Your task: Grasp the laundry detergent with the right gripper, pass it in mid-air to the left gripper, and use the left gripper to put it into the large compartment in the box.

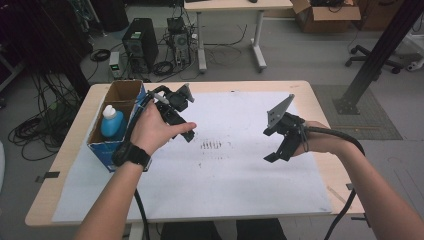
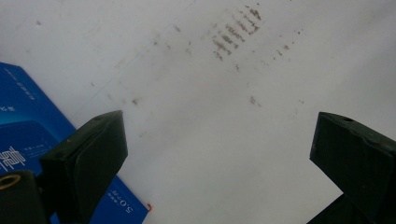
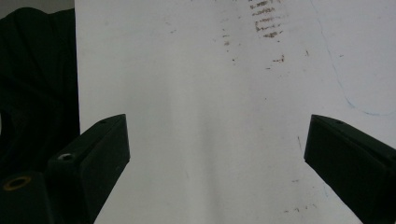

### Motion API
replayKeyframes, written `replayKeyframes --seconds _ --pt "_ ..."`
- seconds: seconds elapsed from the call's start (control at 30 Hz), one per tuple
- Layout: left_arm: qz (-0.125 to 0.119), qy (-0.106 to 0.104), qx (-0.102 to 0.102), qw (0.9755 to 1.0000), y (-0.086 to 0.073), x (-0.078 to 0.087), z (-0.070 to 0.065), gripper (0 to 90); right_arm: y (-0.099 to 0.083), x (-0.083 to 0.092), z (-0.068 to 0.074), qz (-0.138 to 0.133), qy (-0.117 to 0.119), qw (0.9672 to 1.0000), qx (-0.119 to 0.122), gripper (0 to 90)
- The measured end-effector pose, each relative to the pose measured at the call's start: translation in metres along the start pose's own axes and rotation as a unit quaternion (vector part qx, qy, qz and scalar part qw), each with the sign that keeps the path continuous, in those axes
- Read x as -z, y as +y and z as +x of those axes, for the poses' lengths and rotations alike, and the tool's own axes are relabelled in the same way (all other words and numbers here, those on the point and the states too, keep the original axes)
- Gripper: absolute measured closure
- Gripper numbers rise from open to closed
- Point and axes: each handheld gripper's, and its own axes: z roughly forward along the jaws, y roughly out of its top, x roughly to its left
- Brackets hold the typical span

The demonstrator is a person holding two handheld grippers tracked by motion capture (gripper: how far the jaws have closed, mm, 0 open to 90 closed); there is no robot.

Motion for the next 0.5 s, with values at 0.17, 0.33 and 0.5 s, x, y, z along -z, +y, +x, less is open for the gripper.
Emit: replayKeyframes --seconds 0.17,0.33,0.5 --pt "0.003 -0.002 -0.004 1.0000 0.0016 -0.0027 -0.0029 4.6 -0.0008 0.0000 0.0002 -0.001 -0.001 1.0000 -0.003 6.4" --pt "0.007 -0.004 -0.005 1.0000 0.0013 -0.0033 -0.0029 4.5 -0.0020 0.0006 0.0005 0.000 -0.001 1.0000 -0.004 6.4" --pt "0.006 -0.009 -0.001 0.9999 0.0009 -0.0068 -0.0042 4.5 -0.0030 0.0010 0.0000 -0.003 0.000 1.0000 -0.007 6.3"
